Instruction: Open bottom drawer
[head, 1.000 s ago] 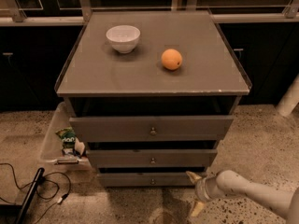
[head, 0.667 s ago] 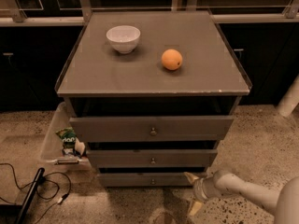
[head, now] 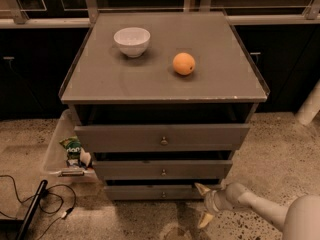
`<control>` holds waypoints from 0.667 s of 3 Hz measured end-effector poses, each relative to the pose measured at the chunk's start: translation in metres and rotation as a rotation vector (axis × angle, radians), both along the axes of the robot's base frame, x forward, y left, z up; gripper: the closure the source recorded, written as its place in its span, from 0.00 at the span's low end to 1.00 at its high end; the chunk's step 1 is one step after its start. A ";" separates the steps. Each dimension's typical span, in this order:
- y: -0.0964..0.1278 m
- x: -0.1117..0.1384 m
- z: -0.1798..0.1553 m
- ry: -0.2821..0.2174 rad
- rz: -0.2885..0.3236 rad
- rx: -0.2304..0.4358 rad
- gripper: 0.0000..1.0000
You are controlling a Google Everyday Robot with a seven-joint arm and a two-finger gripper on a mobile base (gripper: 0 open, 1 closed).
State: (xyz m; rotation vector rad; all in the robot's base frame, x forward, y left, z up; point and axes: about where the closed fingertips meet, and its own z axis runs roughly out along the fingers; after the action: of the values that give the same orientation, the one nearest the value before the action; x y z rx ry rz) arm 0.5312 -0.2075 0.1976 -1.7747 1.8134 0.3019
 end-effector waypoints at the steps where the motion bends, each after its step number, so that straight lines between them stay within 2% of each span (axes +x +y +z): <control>1: 0.005 0.018 -0.010 -0.038 0.030 -0.003 0.00; 2: 0.008 0.056 -0.042 -0.050 0.055 -0.009 0.00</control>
Offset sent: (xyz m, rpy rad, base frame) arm 0.0544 0.0067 -0.0351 -0.0073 -0.0644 0.0599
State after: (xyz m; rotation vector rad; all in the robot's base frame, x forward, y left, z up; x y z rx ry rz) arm 0.5870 -0.1992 0.1561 -1.8243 1.7362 0.2693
